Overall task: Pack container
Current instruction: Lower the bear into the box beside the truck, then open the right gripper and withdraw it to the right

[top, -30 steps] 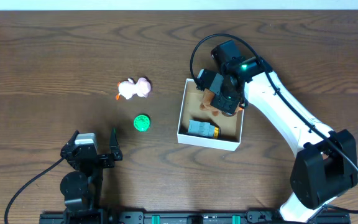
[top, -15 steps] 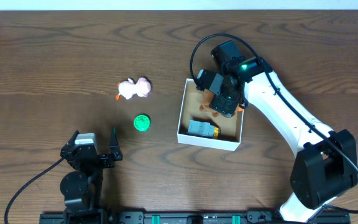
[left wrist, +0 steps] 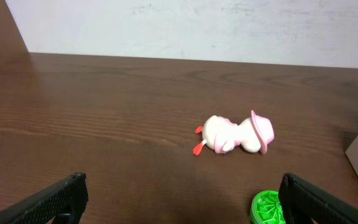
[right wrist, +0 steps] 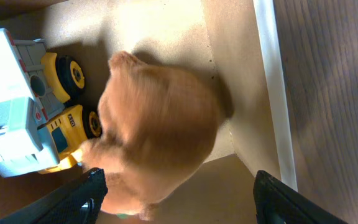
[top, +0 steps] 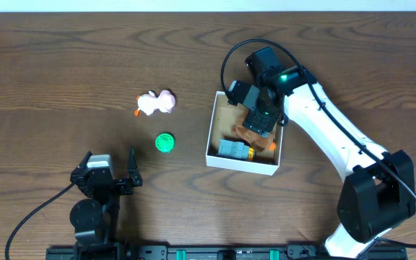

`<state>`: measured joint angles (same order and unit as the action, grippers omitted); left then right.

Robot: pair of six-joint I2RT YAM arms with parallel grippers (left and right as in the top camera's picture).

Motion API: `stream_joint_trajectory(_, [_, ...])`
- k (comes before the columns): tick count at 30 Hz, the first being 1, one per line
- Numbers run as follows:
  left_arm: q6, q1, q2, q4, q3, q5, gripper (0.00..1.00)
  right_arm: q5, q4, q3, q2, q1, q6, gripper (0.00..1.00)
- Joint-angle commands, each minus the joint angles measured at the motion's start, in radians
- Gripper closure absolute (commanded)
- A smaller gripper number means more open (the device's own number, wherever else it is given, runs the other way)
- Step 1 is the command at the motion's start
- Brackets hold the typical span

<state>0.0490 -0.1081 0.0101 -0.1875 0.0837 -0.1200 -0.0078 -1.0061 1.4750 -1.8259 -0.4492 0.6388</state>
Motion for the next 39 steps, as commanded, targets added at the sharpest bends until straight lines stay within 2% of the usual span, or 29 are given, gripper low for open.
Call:
stream_joint_trajectory(1, [-0.005,0.004,-0.006,-0.035,-0.014,0.001,0.02,-0.009,-0.007,-0.005,-0.007,-0.003,-0.014,0.22])
stream_joint_trajectory(8, [-0.005,0.004,-0.006,-0.035,-0.014,0.001,0.02,-0.008,0.021,-0.005,0.000,-0.005,-0.096,0.26])
stream_joint_trajectory(14, [-0.005,0.004,-0.006,-0.035,-0.014,0.001,0.02,-0.008,0.064,-0.003,0.064,0.003,-0.312,0.26])
stream_joint_trajectory(19, [-0.005,0.004,-0.006,-0.035,-0.014,0.001,0.02,0.019,0.029,-0.003,0.148,0.050,-0.544,0.26])
stream_joint_trajectory(22, [-0.005,0.004,-0.006,-0.035,-0.014,0.001,0.02,0.035,-0.021,-0.003,0.211,0.113,-0.684,0.31])
stream_joint_trajectory(27, [-0.005,0.004,-0.006,-0.035,-0.014,0.001,0.02,0.068,-0.124,-0.003,0.306,0.236,-0.813,0.37])
stream_joint_trajectory(35, [-0.005,0.004,-0.006,-0.035,-0.014,0.001,0.02,0.090,-0.299,-0.011,0.369,0.477,-0.883,0.38])
stream_joint_trajectory(39, [-0.005,0.004,-0.006,-0.035,-0.014,0.001,0.02,0.090,-0.295,-0.086,0.369,0.580,-0.920,0.39])
